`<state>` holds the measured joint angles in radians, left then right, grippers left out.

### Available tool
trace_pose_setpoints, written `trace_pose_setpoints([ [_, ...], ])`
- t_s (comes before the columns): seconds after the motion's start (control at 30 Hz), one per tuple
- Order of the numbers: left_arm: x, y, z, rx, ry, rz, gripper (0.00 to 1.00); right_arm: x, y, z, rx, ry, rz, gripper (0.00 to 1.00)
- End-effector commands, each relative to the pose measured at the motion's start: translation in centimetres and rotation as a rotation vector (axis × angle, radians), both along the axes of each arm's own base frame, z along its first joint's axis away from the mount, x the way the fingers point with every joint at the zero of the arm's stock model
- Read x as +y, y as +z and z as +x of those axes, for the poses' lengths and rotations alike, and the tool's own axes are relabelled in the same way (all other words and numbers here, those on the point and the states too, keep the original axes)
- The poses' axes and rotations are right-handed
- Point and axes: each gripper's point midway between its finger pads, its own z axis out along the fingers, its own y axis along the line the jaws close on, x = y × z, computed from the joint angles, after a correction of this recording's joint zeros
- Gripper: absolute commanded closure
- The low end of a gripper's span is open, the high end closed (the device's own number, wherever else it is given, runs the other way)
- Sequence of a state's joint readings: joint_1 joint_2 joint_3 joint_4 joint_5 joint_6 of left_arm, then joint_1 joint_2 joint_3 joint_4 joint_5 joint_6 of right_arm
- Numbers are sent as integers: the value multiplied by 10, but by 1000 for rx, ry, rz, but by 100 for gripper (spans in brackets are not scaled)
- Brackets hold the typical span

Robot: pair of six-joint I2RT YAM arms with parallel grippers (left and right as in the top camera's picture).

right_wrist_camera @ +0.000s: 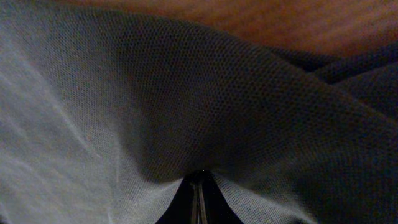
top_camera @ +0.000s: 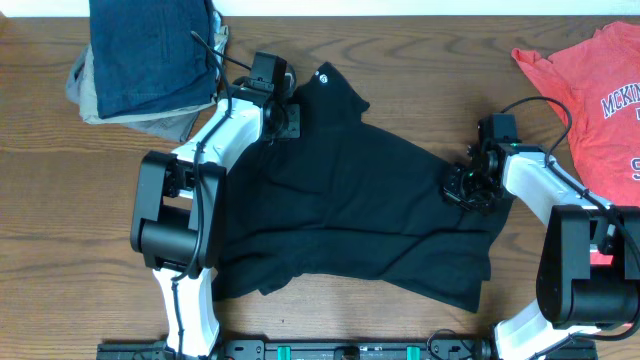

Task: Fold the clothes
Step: 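Grasp the black shirt's upper left and right edges and pull outward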

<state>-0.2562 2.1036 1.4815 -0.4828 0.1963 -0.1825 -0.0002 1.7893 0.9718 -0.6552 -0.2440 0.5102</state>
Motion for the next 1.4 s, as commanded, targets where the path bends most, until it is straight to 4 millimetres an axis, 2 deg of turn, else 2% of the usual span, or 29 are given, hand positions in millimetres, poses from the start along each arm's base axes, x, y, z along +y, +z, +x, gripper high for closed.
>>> trace_pose_setpoints([
  [0.0,2,-25,-3,45,-4,12,94,-14,-21,-5,43,-18,-90,97],
  [0.2,1,-46,0,53,-4,14,94,-17,-19,11,-21,-30,-89,93],
  [0.33,-1,-55,10,28,24,-2,94,-19,-17,28,-92,-40,-91,92],
  [0.5,-4,-58,27,-31,57,-24,94,-26,-14,46,-163,-58,-127,94],
  [0.63,2,-59,40,-83,104,-2,94,-32,-12,53,-193,-72,-144,95],
  [0.8,35,-56,57,-155,254,115,94,-40,-8,67,-253,-87,-178,96],
  [0.93,58,-52,66,-187,307,141,94,-44,-3,85,-328,-99,-199,97],
  [1.13,116,-49,75,-203,424,188,94,-50,0,113,-438,-120,-228,95],
  [1.27,146,-49,77,-201,480,190,94,-53,-8,123,-456,-117,-235,94],
  [1.37,156,-48,78,-207,500,189,94,-53,-22,133,-447,-115,-235,93],
])
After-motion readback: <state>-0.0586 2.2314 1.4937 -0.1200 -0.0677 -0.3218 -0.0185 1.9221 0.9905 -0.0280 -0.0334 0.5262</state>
